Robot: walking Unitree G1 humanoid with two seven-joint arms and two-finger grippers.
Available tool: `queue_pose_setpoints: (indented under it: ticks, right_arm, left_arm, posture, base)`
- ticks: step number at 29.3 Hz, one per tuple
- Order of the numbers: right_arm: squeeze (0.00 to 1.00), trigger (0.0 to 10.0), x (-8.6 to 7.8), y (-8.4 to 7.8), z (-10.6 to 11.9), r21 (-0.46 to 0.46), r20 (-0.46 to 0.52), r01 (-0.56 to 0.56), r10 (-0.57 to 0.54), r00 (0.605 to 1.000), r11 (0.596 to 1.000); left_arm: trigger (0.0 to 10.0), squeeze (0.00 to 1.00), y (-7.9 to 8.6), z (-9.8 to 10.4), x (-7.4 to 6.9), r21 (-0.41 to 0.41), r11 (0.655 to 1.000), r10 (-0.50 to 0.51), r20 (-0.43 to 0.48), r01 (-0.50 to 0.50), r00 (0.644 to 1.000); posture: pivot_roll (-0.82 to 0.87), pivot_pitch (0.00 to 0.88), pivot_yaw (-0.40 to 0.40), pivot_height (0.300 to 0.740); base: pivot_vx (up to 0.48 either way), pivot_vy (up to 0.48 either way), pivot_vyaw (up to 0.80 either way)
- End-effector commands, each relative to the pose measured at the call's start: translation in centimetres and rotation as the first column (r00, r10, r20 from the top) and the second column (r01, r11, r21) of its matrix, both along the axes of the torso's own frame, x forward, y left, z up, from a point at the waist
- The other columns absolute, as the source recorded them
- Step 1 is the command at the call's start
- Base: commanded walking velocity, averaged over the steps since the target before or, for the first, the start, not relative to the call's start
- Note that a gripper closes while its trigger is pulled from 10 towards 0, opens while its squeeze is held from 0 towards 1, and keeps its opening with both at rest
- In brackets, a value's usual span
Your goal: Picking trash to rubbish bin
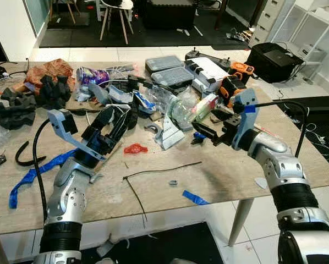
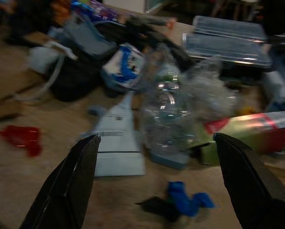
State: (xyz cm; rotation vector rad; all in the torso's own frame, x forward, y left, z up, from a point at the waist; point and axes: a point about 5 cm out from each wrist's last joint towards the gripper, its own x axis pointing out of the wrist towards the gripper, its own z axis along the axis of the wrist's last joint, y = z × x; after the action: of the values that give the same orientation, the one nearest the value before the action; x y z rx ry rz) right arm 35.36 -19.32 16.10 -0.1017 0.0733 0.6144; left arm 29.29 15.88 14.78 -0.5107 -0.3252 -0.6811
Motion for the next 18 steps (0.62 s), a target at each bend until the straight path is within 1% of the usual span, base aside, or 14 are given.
queue_pose_setpoints:
  ticks: [1,2,3,4,5,6,8,9,10,11,12,14,18]
  right_arm:
    - [0.0,10.0,0.4,0.1,0.2,-0.031,0.026,0.02,-0.019,0.999,0.999]
    - [0.0,10.0,0.5,0.1,0.2,-0.036,0.031,0.023,-0.022,0.999,0.999]
    - [0.0,10.0,0.5,0.1,0.2,-0.036,0.031,0.023,-0.022,0.999,0.999]
    - [0.0,10.0,0.8,0.1,0.3,-0.047,0.036,0.029,-0.027,0.999,0.998]
    - [0.0,10.0,0.9,0.1,0.3,-0.063,0.038,0.03,-0.028,0.999,0.998]
    - [0.0,10.0,0.9,0.1,0.3,-0.063,0.038,0.03,-0.028,0.999,0.998]
    - [0.0,10.0,1.2,0.1,0.2,-0.099,0.043,0.033,-0.029,0.999,0.995]
    - [0.0,10.0,1.4,0.0,0.2,-0.117,0.046,0.043,-0.038,0.998,0.992]
    - [0.0,10.0,1.4,0.0,0.2,-0.117,0.046,0.043,-0.038,0.998,0.992]
    - [0.0,10.0,1.9,-0.2,0.5,-0.13,0.052,0.068,-0.061,0.997,0.989]
    - [0.0,10.0,1.9,-0.2,0.5,-0.13,0.052,0.068,-0.061,0.997,0.989]
    - [0.0,10.0,2.4,-0.5,0.9,-0.143,0.065,0.1,-0.092,0.994,0.985]
    - [0.0,10.0,2.6,-0.8,1.1,-0.14,0.075,0.121,-0.112,0.991,0.983]
  left_arm:
    - [10.0,0.0,-0.2,-0.3,0.1,0.036,0.999,0.003,-0.001,-0.003,1.0]
    - [10.0,0.0,-0.2,-0.2,0.0,0.06,0.998,0.007,0.012,-0.008,1.0]
    - [10.0,0.0,-0.2,-0.2,0.0,0.06,0.998,0.007,0.012,-0.008,1.0]
    - [10.0,0.0,-0.2,0.1,0.0,0.125,0.992,0.01,0.051,-0.016,0.999]
    - [10.0,0.0,-0.1,0.2,-0.1,0.158,0.987,0.009,0.072,-0.02,0.997]
    - [10.0,0.0,-0.1,0.2,-0.1,0.158,0.987,0.009,0.072,-0.02,0.997]
    - [10.0,0.0,0.0,0.3,-0.2,0.242,0.97,0.002,0.1,-0.027,0.995]
    - [10.0,0.0,0.0,0.3,-0.3,0.309,0.951,-0.016,0.116,-0.021,0.993]
    - [10.0,0.0,0.0,0.3,-0.3,0.309,0.951,-0.016,0.116,-0.021,0.993]
    - [10.0,0.0,0.0,0.2,-0.5,0.35,0.937,-0.039,0.124,-0.006,0.992]
    - [10.0,0.0,0.0,0.2,-0.5,0.35,0.937,-0.039,0.124,-0.006,0.992]
    - [10.0,0.0,0.3,0.4,-0.6,0.361,0.933,-0.045,0.128,-0.005,0.991]
    - [10.0,0.0,0.4,0.4,-0.6,0.367,0.93,-0.038,0.129,-0.012,0.991]
  posture:
    - [0.0,0.0,-0.052,0.74]
    - [0.0,0.0,-0.052,0.74]
    - [0.0,0.0,-0.052,0.74]
    - [0.01,0.0,-0.049,0.74]
    - [0.01,0.0,-0.049,0.74]
    - [0.01,0.0,-0.049,0.74]
    - [0.01,0.0,-0.046,0.74]
    - [0.02,0.0,-0.045,0.74]
    - [0.02,0.0,-0.045,0.74]
    - [0.02,0.0,-0.045,0.74]
    - [0.02,0.0,-0.045,0.74]
    - [0.02,0.0,-0.044,0.74]
    - [0.02,0.0,-0.046,0.74]
  base:
    - [0.0,0.0,0.0]
    - [0.0,0.0,0.0]
    - [0.0,0.0,0.0]
    - [0.0,0.0,0.0]
    - [0.0,0.0,0.0]
    - [0.0,0.0,0.0]
    - [0.0,0.0,0.0]
    - [0.0,0.0,0.0]
    - [0.0,0.0,0.0]
    - [0.0,0.0,0.0]
    - [0.0,0.0,0.0]
    - [0.0,0.0,0.0]
    - [0.0,0.0,0.0]
